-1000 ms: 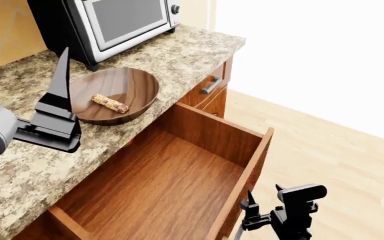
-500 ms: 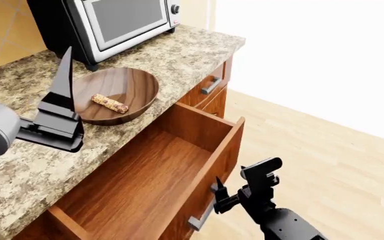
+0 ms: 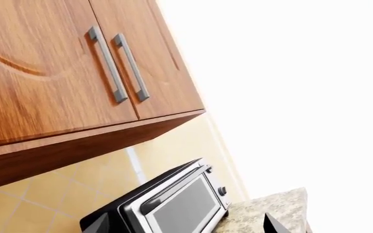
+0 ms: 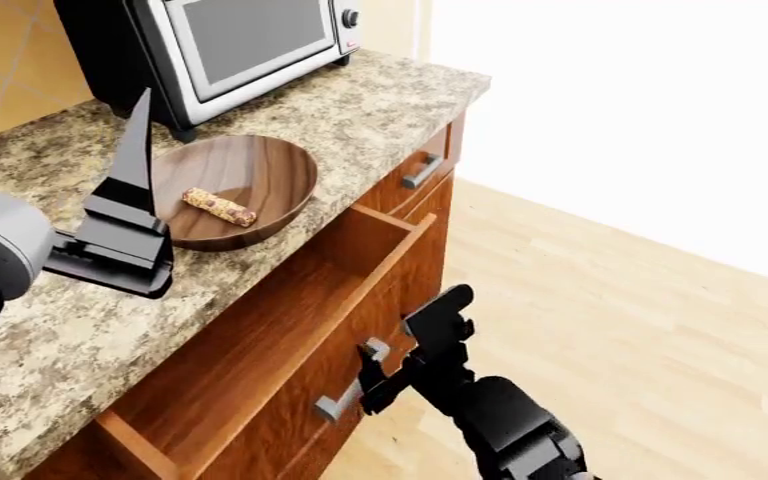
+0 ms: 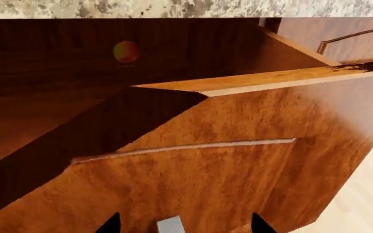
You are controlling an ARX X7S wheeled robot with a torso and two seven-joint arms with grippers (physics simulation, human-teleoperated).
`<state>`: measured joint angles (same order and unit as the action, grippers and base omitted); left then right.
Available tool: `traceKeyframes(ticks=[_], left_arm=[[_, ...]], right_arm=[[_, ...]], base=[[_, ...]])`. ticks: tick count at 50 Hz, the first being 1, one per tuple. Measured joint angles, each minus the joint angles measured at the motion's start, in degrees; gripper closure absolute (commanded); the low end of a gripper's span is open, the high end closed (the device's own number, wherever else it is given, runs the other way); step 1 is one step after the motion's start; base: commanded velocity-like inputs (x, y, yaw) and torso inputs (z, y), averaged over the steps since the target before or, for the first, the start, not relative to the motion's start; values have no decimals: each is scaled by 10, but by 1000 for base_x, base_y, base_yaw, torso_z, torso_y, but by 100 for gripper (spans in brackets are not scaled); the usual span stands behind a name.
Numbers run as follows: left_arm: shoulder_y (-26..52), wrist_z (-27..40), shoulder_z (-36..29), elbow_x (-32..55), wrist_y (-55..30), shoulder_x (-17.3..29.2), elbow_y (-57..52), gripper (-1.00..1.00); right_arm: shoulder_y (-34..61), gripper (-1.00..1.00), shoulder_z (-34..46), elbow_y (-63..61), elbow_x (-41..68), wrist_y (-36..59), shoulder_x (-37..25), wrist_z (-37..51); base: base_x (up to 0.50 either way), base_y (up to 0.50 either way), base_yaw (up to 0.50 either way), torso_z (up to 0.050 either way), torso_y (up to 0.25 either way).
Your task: Place the bar in the bowl and close the drawer.
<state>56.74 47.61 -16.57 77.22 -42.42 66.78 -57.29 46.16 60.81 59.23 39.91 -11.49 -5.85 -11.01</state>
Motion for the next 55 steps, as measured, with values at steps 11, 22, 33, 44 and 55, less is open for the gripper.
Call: traceKeyframes(ticks=[11, 22, 33, 44, 55], left_arm=[[-5, 3, 4, 3, 6, 8, -3, -100], [-22, -9, -4, -21, 19, -11, 4, -100], [-8, -32, -33, -48, 9, -57, 21, -100], [2, -75, -75, -89, 13, -129, 61, -100], [-8, -155, -131, -158, 49, -222, 145, -100]], right_arm=[[24, -100, 99, 38, 81, -34, 33, -11], [4, -100, 124, -219, 115, -68, -132, 214], [-36, -100, 101, -460, 104, -105, -302, 438], [-89, -100, 57, -608, 68, -157, -414, 632], [-117, -100, 23, -698, 25, -170, -473, 774]], base=[[0, 0, 0, 0, 0], [0, 0, 0, 0, 0], [0, 0, 0, 0, 0], [0, 0, 0, 0, 0], [0, 0, 0, 0, 0]])
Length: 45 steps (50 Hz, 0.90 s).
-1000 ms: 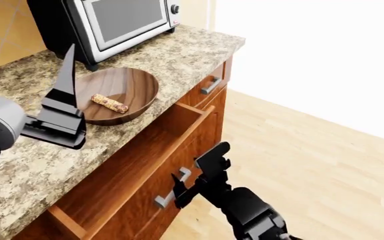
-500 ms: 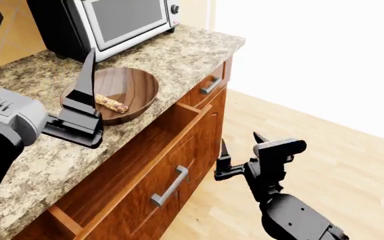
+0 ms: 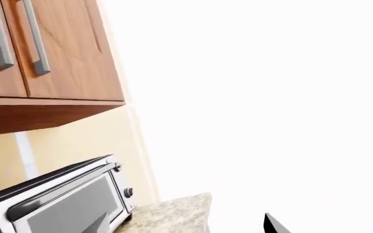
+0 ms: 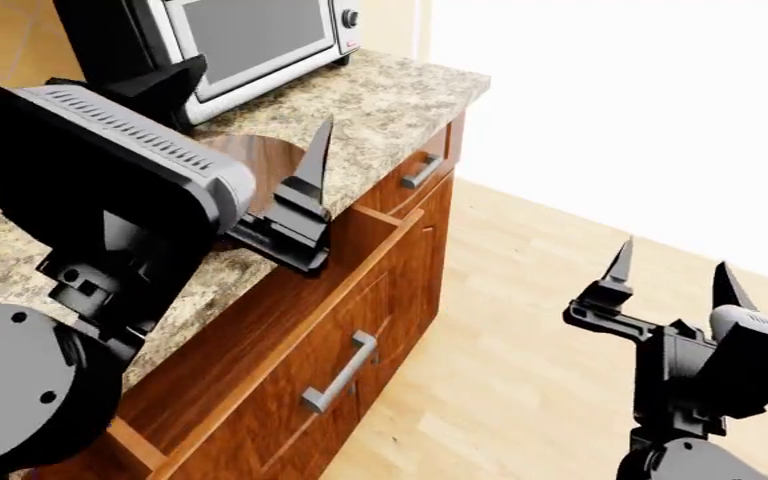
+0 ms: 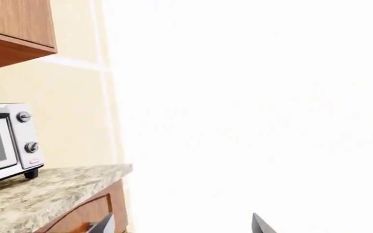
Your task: Place the bar in the bowl and close the drawer.
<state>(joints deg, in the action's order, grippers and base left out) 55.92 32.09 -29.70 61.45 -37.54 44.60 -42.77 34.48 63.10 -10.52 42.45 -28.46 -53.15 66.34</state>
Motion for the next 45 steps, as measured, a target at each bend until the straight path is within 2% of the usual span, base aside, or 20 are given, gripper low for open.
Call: traceKeyframes(ticks=[10, 30, 45], left_arm=[[-3, -71, -54, -60, 38, -85, 86, -100], [2, -182, -118, -130, 113, -220, 273, -100], [-22, -223, -137, -142, 160, -293, 391, -100]], right_arm=[[-5, -100, -12, -33, -21, 5, -12, 50], [-13, -100, -23, -53, -39, 5, -14, 75], [-18, -100, -26, -56, -44, 5, -10, 75]], base=[[0, 0, 0, 0, 0], [0, 0, 0, 0, 0], [0, 0, 0, 0, 0]])
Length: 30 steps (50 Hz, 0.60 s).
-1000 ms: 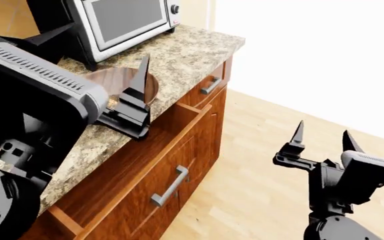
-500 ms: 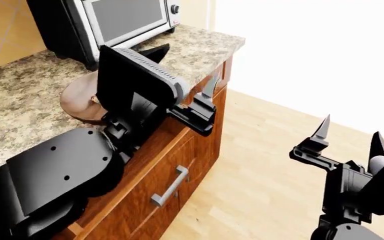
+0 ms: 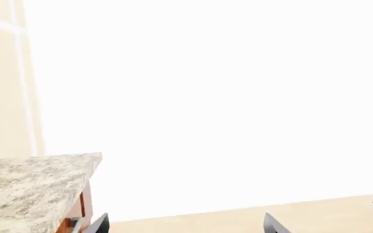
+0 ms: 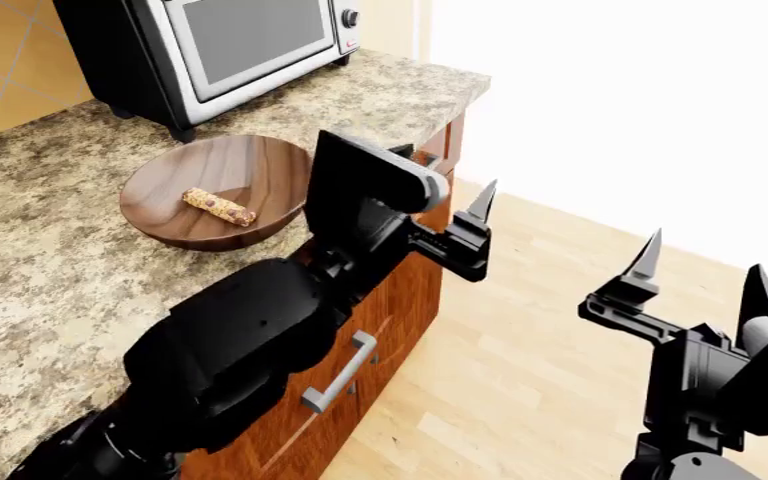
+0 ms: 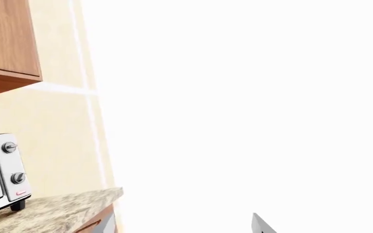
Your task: Place the bar in the bowl and close the drawer.
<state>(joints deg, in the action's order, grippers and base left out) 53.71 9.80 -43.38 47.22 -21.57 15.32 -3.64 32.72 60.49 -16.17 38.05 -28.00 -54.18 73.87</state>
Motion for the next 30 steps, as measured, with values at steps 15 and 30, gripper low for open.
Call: traceKeyframes(ticks=[15, 30], left_arm=[[-43, -22, -16, 3, 27, -37, 70, -100], [-83, -47, -27, -1, 59, -62, 147, -100]], right_arm=[[-2, -100, -1, 5, 2, 4, 8, -7], [-3, -100, -3, 8, 4, 8, 13, -14]], base=[[0, 0, 0, 0, 0], [0, 0, 0, 0, 0]])
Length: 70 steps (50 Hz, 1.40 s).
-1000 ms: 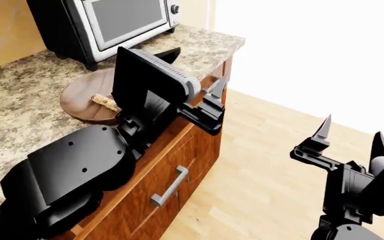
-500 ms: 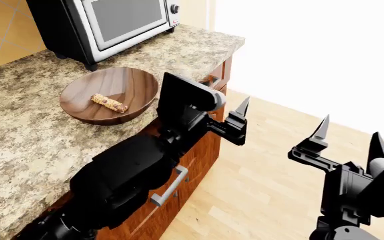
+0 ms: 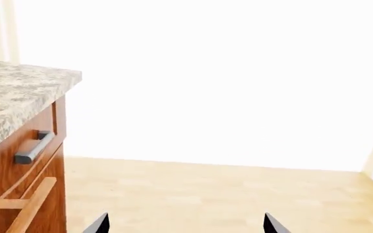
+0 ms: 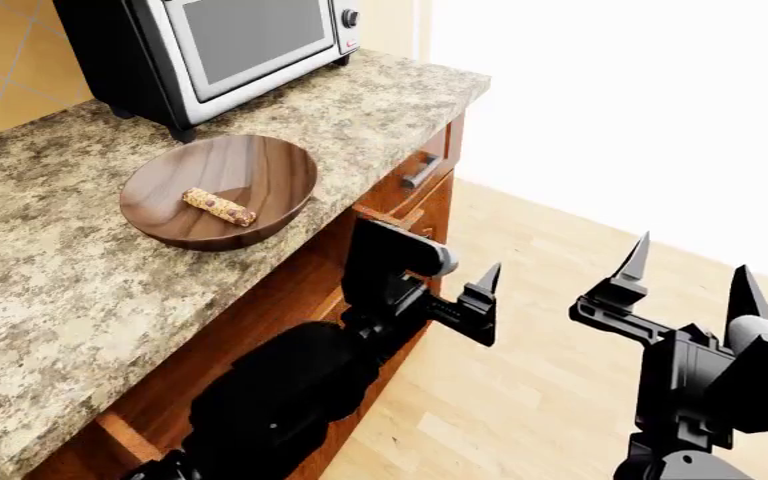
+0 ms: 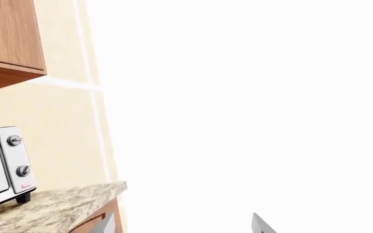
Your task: Place the bar in the bowl and close the drawer.
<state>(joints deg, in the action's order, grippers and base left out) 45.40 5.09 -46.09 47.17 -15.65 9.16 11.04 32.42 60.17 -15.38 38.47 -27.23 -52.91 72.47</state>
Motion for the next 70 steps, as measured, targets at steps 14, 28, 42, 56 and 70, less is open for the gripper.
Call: traceKeyframes(ticks=[14, 28, 42, 56, 70], left_arm=[[-33, -19, -5, -1, 29, -14, 58, -100], [-69, -31, -7, 2, 56, -19, 95, -100], [-102, -30, -1, 6, 82, -21, 131, -100], [-116, -25, 18, 16, 107, -23, 178, -100], [-108, -43, 36, 33, 138, -42, 246, -100]], right_arm=[[1, -100, -2, 2, 1, 7, 4, -4], [0, -100, -4, 2, 1, 12, 9, -7], [-1, -100, -6, 3, 0, 16, 13, -11], [-3, -100, -9, 4, 0, 18, 15, -14], [-4, -100, -12, 3, 0, 21, 17, -16]], base=[[0, 0, 0, 0, 0], [0, 0, 0, 0, 0], [0, 0, 0, 0, 0], [0, 0, 0, 0, 0], [0, 0, 0, 0, 0]])
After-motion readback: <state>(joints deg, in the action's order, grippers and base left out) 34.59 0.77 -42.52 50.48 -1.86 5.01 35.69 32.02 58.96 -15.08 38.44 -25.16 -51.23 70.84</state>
